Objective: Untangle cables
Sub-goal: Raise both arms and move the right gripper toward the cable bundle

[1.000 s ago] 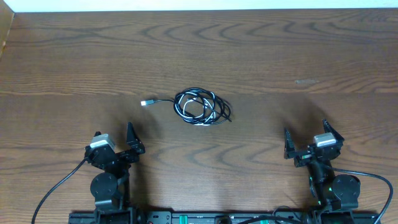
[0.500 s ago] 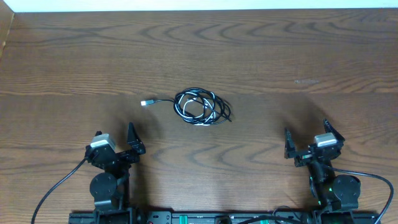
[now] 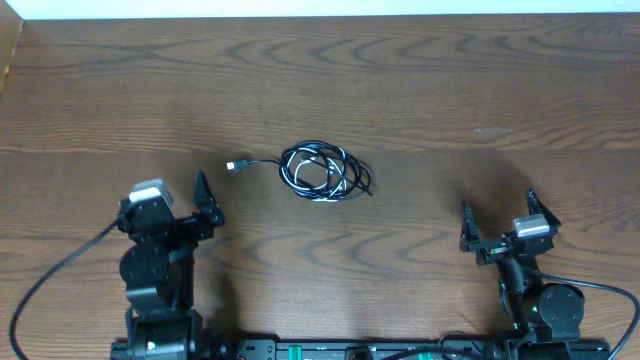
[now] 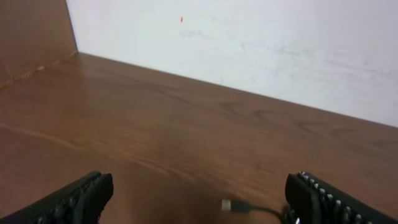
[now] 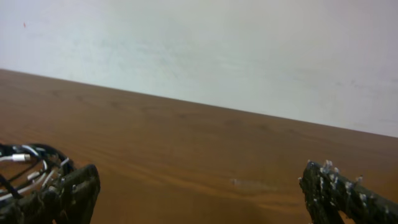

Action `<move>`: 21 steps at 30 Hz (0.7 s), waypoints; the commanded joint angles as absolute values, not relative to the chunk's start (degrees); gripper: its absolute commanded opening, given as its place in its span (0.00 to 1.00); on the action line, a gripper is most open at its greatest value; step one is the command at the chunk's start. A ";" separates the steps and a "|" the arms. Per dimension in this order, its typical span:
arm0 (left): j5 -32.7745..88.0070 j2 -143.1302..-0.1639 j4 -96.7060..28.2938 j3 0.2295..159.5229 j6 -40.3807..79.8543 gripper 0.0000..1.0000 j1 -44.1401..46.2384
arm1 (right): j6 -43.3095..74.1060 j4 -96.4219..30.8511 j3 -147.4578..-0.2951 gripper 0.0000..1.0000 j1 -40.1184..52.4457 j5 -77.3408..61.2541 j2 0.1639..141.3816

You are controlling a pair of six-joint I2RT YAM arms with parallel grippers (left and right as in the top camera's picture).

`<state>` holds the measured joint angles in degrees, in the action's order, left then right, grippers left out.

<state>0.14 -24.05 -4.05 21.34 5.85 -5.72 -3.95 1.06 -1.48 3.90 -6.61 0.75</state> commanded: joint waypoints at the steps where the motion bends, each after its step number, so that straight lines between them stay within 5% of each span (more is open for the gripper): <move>1: 1.08 -28.73 -3.79 26.70 4.51 0.94 -5.43 | -2.13 1.13 -4.84 0.99 4.16 -6.57 1.67; 11: 5.93 -36.29 -4.80 33.91 4.51 0.94 -5.43 | -2.22 1.48 -18.74 0.99 4.16 -9.39 17.43; 21: 12.95 -48.58 -10.81 44.38 4.49 0.94 -5.41 | -2.24 -8.23 -43.35 0.99 4.16 -24.84 48.73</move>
